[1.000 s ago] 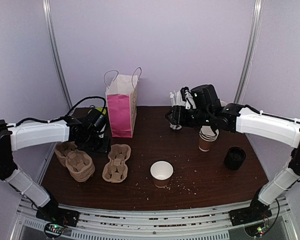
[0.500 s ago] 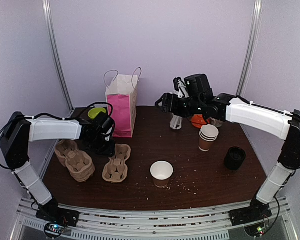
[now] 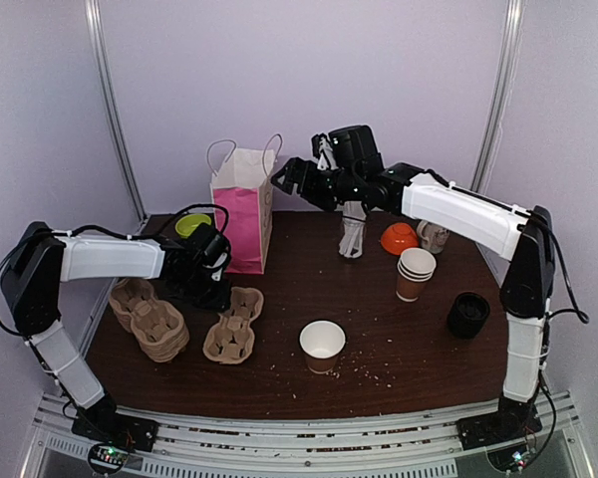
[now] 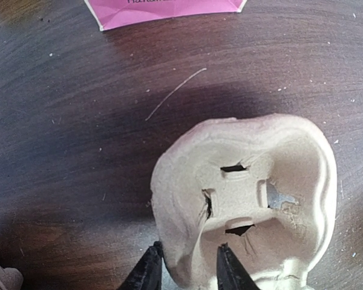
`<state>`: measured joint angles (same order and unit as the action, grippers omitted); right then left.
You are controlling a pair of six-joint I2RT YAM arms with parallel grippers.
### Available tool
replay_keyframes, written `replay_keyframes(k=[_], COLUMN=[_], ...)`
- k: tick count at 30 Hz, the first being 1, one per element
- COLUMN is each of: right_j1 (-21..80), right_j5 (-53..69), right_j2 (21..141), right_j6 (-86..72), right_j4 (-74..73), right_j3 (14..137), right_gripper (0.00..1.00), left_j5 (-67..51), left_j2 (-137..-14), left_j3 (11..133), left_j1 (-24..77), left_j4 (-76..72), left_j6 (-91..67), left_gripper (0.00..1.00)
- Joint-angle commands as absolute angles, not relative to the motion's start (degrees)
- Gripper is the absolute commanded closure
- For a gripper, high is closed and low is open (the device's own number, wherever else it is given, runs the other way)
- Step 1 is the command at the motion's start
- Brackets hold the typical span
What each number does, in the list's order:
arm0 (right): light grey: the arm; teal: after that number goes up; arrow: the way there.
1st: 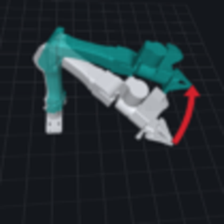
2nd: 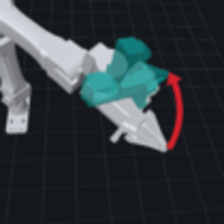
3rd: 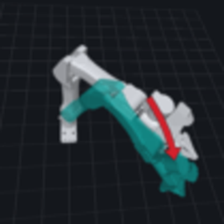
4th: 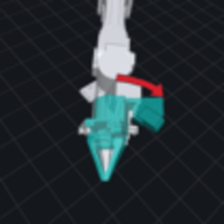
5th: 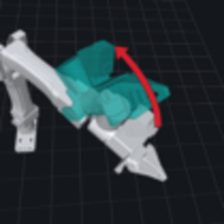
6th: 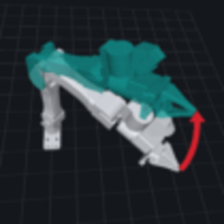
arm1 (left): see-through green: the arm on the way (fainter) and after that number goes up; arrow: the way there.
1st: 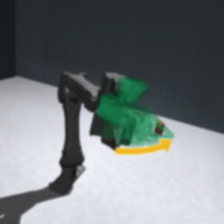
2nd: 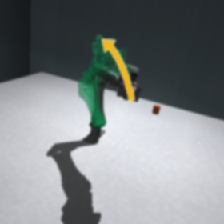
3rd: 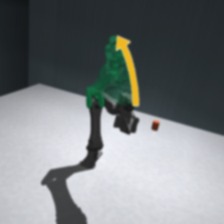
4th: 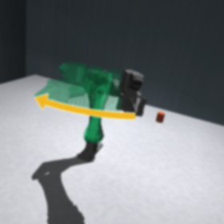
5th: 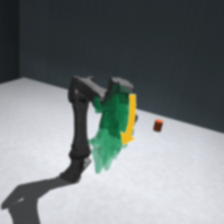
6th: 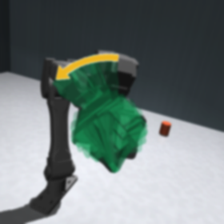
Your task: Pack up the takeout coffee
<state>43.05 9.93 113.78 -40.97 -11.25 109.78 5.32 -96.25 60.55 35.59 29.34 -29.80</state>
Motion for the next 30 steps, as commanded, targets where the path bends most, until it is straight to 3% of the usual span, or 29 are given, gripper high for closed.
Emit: replay_keyframes(k=[1, 6, 12, 15, 20, 30], right_j1=[43.77, 43.64, 42.36, 40.70, 36.68, 34.85], right_j5=[9.63, 5.23, -4.95, -8.97, -13.13, -16.45], right_j2=[115.09, 110.67, 95.97, 88.04, 76.33, 63.53], right_j6=[-41.17, -36.15, -28.94, -27.82, -30.56, -39.92], right_j4=[-14.69, -19.40, -26.42, -30.88, -37.80, -52.68], right_j3=[113.26, 108.96, 93.99, 85.85, 72.76, 59.99], right_gripper=[0.12, 0.12, 0.12, 0.13, 0.19, 0.53], left_j5=[6.52, 7.92, 6.82, 6.28, 7.66, 5.06], left_j2=[-96.21, -94.05, -85.95, -81.82, -75.85, -74.65], left_j3=[60.69, 62.19, 65.57, 66.42, 63.83, 56.37], left_j1=[34.74, 34.12, 34.31, 36.09, 42.86, 47.90], left_j4=[27.11, 28.52, 29.77, 28.54, 20.86, 9.07], left_j6=[-27.86, -26.49, -24.98, -24.72, -22.60, -22.41], left_gripper=[0.67, 0.66, 0.36, 0.27, 0.27, 0.36])
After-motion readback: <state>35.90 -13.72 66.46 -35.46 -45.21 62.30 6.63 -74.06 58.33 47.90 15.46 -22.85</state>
